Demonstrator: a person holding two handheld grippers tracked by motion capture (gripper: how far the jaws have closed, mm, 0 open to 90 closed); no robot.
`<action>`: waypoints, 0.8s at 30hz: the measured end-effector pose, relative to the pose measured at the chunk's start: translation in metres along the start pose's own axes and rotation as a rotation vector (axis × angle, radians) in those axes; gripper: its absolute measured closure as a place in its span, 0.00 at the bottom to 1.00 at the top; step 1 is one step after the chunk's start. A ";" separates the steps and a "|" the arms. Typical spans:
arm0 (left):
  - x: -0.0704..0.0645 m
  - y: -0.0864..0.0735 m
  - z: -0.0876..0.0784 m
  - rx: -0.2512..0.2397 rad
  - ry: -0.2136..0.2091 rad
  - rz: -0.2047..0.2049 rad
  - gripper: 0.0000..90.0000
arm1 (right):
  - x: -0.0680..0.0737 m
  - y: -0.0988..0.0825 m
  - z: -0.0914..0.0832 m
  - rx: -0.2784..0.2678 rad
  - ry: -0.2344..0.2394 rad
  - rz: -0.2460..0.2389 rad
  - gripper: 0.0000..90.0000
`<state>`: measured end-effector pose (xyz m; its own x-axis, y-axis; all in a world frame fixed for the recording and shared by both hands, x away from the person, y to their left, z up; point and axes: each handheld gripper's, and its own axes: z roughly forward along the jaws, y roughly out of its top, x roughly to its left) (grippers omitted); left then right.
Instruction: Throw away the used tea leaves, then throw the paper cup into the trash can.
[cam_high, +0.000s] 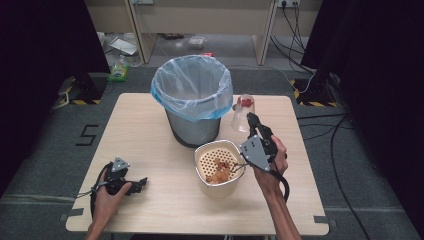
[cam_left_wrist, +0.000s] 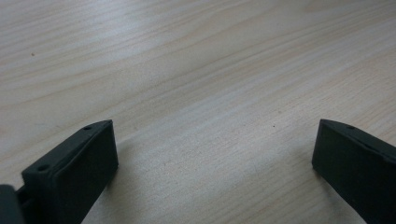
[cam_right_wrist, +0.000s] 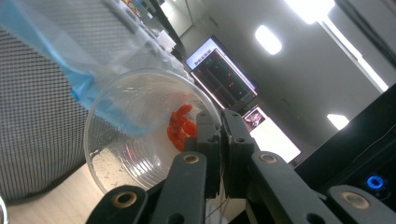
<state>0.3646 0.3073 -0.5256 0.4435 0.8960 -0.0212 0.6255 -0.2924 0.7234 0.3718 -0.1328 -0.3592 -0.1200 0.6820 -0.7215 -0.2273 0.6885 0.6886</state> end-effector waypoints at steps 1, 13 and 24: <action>0.000 0.000 0.000 0.001 0.000 0.002 0.00 | -0.002 0.000 0.003 0.007 0.013 0.020 0.97; 0.000 0.000 0.000 0.000 0.000 0.000 0.00 | -0.030 -0.002 0.039 0.068 0.063 0.155 0.97; 0.000 0.000 0.000 -0.001 0.000 0.000 0.00 | -0.050 0.014 0.053 0.067 0.054 0.143 0.97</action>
<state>0.3646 0.3073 -0.5257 0.4436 0.8960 -0.0207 0.6249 -0.2926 0.7238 0.4254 -0.1439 -0.3097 -0.1987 0.7615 -0.6170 -0.1398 0.6011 0.7869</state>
